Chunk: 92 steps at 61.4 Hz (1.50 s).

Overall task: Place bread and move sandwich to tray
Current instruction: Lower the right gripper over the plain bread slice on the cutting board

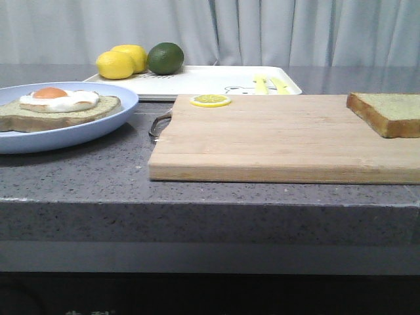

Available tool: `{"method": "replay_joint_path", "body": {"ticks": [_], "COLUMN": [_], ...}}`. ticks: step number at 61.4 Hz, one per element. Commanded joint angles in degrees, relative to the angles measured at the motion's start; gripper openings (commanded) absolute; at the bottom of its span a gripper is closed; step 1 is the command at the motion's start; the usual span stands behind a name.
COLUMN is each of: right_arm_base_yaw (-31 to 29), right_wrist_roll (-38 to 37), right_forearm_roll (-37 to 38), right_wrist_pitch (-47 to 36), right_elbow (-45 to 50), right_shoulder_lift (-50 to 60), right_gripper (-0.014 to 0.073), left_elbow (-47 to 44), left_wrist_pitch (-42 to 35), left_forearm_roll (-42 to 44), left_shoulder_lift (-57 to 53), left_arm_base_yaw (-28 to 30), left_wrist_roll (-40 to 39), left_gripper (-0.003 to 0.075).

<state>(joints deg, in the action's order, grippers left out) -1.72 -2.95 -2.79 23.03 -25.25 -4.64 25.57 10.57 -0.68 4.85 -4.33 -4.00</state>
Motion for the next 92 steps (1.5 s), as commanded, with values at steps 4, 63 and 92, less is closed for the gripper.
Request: {"method": "replay_joint_path", "body": {"ticks": [4, 63, 92], "right_arm_base_yaw": [-0.4, -0.4, -0.4], "right_wrist_roll": [0.1, 0.1, 0.1], "right_forearm_roll": [1.2, 1.1, 0.9], "right_wrist_pitch": [1.8, 18.4, 16.4], "right_elbow": [-9.8, -22.1, -22.3], "right_shoulder_lift": [-8.2, -41.5, -42.9], "right_gripper": [-0.0069, 0.0121, 0.058], "left_elbow": [11.0, 23.1, 23.1], "left_wrist_pitch": [5.9, 19.3, 19.3], "left_forearm_roll": [0.2, -1.1, -0.2], "left_shoulder_lift": [7.4, 34.5, 34.5], "left_arm_base_yaw": [0.0, 0.0, 0.0], "left_wrist_roll": [-0.2, -0.2, -0.2], "left_gripper": [-0.002, 0.0101, 0.0491]}}
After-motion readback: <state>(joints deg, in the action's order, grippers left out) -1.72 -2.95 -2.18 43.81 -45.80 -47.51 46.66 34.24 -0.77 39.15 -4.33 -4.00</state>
